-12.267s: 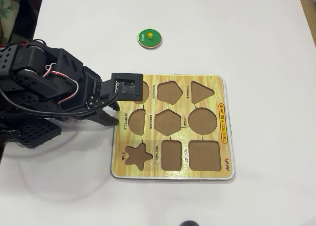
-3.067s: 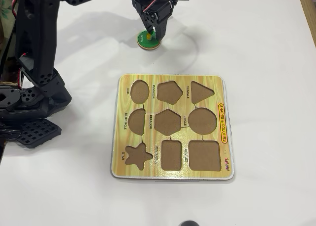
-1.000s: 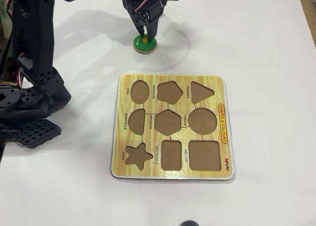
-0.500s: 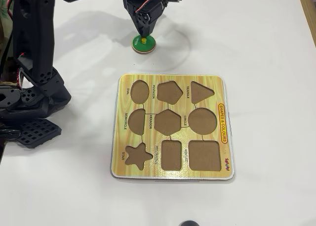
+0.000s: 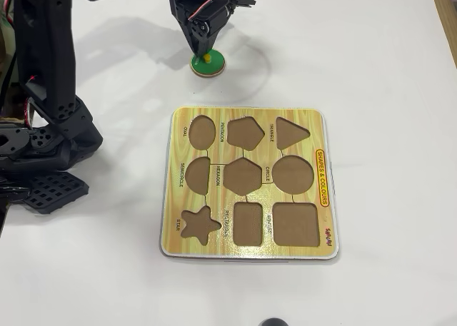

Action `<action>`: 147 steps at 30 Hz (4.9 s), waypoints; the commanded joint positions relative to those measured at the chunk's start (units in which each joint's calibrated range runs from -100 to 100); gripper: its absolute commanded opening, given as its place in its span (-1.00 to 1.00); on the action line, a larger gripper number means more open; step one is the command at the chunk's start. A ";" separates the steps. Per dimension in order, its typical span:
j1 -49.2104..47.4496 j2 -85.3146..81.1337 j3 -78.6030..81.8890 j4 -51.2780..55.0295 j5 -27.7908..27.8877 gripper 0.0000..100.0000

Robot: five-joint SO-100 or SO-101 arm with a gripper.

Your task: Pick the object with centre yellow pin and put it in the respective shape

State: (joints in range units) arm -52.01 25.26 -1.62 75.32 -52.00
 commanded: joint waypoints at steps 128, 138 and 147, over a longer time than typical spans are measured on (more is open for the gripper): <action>0.16 -4.17 3.42 -5.14 0.17 -0.66; 0.16 -4.17 3.60 -5.05 0.22 -0.66; 0.25 -4.34 6.12 -5.92 0.22 -0.66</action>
State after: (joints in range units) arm -51.92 22.25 4.23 69.84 -52.00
